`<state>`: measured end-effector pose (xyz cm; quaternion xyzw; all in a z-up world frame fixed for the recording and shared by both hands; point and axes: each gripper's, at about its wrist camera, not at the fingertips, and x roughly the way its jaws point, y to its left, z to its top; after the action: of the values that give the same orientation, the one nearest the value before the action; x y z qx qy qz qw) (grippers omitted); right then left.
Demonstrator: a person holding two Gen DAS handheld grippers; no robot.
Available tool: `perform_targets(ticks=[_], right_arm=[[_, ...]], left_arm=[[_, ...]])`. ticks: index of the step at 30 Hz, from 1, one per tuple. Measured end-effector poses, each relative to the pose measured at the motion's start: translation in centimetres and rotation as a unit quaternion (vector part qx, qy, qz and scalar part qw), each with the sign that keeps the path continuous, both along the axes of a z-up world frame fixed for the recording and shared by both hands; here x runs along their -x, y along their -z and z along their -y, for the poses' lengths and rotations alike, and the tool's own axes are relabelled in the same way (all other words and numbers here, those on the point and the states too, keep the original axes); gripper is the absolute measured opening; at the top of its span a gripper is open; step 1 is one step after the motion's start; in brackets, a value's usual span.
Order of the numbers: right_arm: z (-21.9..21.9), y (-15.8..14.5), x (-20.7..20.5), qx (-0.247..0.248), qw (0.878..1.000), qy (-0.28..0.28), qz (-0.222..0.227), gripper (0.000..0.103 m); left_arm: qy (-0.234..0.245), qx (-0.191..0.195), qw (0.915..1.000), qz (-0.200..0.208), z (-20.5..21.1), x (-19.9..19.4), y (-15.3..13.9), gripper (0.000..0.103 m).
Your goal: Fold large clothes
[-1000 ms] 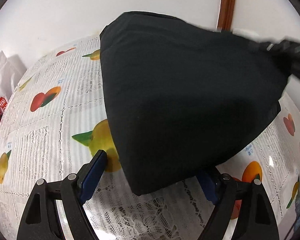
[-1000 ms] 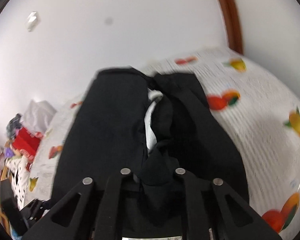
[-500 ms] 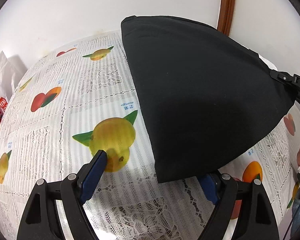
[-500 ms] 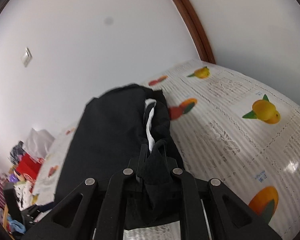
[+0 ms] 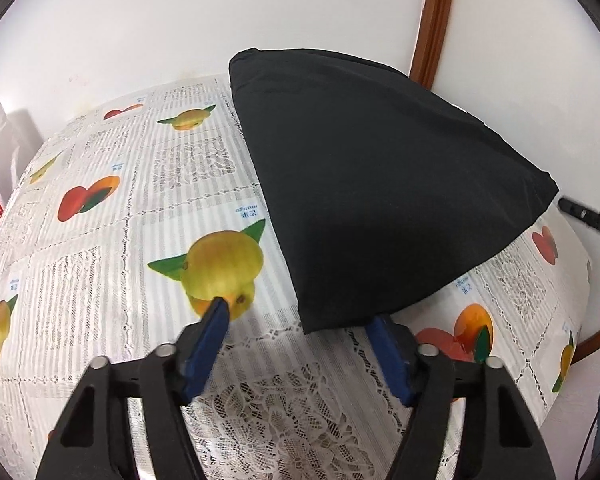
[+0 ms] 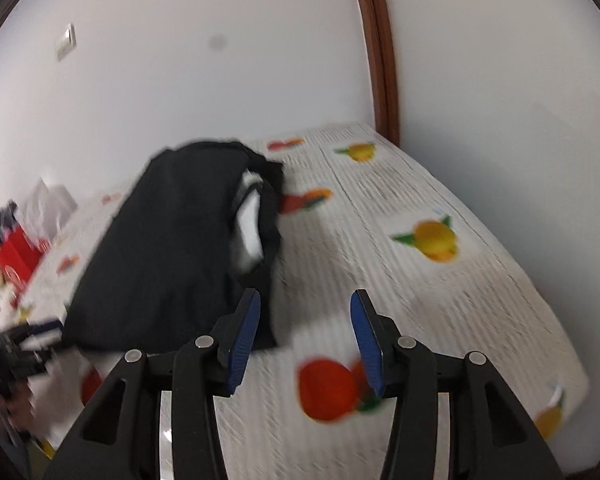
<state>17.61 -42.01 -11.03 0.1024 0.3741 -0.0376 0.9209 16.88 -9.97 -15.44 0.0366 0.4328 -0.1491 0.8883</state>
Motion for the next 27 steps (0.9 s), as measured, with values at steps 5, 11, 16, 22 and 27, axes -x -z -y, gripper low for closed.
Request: perform_targets(ticks=[5, 11, 16, 22, 27], right_arm=[[-1.2, 2.7, -1.7, -0.032, 0.998, -0.030, -0.036, 0.047], [-2.7, 4.7, -5.1, -0.054, 0.996, -0.046, -0.051, 0.015], [-5.0, 4.4, -6.4, -0.004, 0.995, -0.089, -0.047, 0.007], [-7.3, 4.2, -8.7, -0.007, 0.991, -0.126, -0.046, 0.007], [-8.9, 3.9, -9.8, 0.010, 0.991, -0.128, -0.050, 0.011]], left_arm=[[0.000, 0.013, 0.9999, -0.006, 0.6, -0.7, 0.2, 0.049], [-0.013, 0.012, 0.9998, -0.004, 1.2, -1.4, 0.1, 0.020], [-0.037, 0.007, 0.9993, 0.006, 0.3, -1.4, -0.1, 0.009], [-0.062, 0.006, 0.9980, -0.001, -2.5, -1.6, -0.1, 0.008], [-0.069, 0.013, 0.9973, -0.019, -4.4, -1.9, 0.0, 0.010]])
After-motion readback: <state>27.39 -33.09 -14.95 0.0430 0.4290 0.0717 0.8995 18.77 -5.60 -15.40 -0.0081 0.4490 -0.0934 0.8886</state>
